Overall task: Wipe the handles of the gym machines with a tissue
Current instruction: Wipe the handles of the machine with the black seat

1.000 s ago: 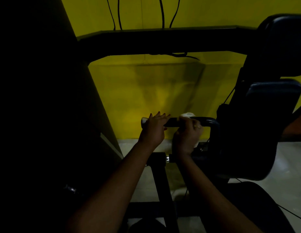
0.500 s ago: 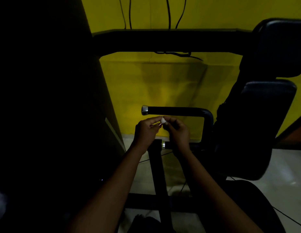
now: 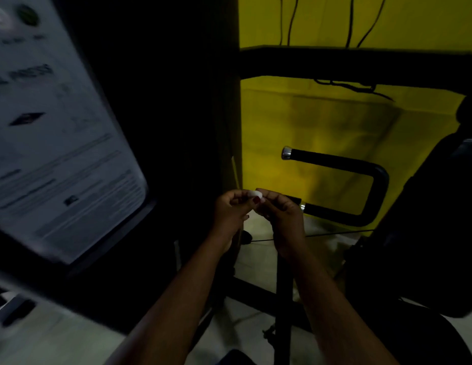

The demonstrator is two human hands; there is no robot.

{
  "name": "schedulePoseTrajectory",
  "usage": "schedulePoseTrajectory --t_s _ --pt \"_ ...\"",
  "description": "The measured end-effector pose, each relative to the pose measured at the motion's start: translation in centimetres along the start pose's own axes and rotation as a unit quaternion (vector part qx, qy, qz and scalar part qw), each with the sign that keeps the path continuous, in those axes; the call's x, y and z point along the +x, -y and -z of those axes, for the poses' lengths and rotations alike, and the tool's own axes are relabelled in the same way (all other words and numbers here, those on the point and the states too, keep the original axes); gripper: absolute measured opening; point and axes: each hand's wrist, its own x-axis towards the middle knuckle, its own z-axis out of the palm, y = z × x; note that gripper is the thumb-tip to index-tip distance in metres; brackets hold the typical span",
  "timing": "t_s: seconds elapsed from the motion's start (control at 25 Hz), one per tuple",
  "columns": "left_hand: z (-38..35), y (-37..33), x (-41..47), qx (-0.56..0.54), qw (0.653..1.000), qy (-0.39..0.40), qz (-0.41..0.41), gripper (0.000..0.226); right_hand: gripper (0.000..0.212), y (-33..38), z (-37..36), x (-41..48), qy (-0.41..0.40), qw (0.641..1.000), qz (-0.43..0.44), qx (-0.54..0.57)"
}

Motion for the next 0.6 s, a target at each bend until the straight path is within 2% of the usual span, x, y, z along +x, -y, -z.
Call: schedulePoseTrajectory --t_s 0.16,0.32,0.44,0.6 --pt "4.2 0.2 -3.6 0.016 0.998 -0.064 -0.009 0.014 0.018 -0.2 -4.0 -4.0 0.032 0.999 -0.012 0.019" --pt "9.9 0.2 -9.0 0.036 0.997 -0.065 -0.004 0.022 0.016 -1.0 -8.3 -9.1 0.058 0.998 -0.023 0.03" --pt "15.1 0.1 -14.9 0.057 0.993 -0.104 -0.024 0.016 0.021 -1.9 -12.2 -14.3 0.079 0.996 -0.03 0.039" --pt "21.1 0.1 -23.2 0.026 0.989 -0.138 -0.036 0.014 0.022 -3.0 -16.8 -22.0 0.136 0.987 -0.056 0.059"
